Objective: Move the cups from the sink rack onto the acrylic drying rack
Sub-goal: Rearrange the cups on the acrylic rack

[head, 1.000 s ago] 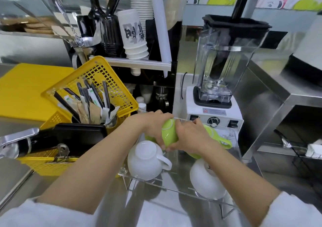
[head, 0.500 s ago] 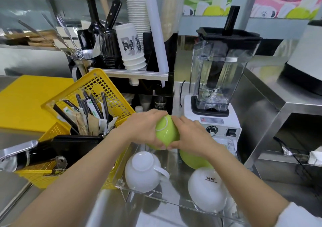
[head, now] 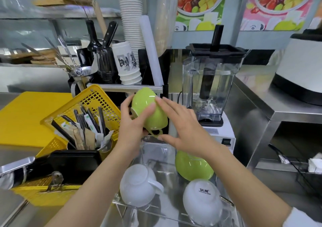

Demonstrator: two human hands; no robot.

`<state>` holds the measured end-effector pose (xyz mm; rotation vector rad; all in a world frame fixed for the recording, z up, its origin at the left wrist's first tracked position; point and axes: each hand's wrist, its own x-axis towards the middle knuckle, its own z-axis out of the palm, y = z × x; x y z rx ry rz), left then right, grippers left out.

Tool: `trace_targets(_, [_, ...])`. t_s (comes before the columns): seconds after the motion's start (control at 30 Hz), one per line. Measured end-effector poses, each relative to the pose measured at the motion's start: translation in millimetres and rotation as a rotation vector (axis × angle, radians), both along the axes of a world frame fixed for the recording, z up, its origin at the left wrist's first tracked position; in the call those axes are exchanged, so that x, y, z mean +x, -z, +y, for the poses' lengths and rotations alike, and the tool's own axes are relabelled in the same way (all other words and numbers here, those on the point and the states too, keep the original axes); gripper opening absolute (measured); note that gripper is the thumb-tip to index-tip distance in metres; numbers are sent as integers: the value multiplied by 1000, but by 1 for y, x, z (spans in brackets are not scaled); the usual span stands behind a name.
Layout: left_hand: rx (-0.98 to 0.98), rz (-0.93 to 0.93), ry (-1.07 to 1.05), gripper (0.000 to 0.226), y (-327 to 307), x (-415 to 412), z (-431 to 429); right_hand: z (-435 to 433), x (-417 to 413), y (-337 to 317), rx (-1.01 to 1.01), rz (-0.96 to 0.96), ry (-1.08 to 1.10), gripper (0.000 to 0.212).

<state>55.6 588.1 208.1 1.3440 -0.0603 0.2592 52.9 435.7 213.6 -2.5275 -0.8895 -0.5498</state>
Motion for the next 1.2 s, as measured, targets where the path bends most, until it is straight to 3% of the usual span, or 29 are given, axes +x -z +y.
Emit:
trace_targets(0.07, [-292, 202, 82, 66, -8, -2, -3, -1, 1, 2, -50, -70, 3, 94])
trace_targets(0.17, [-582, 446, 188, 64, -11, -3, -1, -2, 1, 6, -139, -169, 0, 90])
trace_targets(0.33, [-678, 593, 236, 66, -8, -13, -5, 2, -1, 10, -103, -43, -56, 93])
trace_targets(0.5, [-329, 632, 340, 64, -8, -18, 4, -2, -5, 19, 89, 58, -113, 92])
trace_targets(0.57, [-304, 527, 337, 66, -9, -20, 9, -3, -6, 20, 212, 74, -136, 91])
trace_targets(0.67, [-174, 295, 314, 77, -7, -27, 14, -5, -10, 14, 557, 233, -192, 85])
trace_targets(0.8, [466, -15, 221, 120, 3, -35, 19, -11, -10, 10, 1089, 695, -375, 85])
trace_targets(0.87, [731, -166, 123, 121, 7, -34, 18, -12, -8, 16, 1195, 924, -449, 85])
trace_targets(1.0, [884, -304, 24, 106, 12, -25, 21, -10, -4, 18, 1217, 1050, -401, 86])
trace_targets(1.2, [1021, -118, 27, 101, 20, -10, 35, -11, 8, 20, 612, 725, -3, 62])
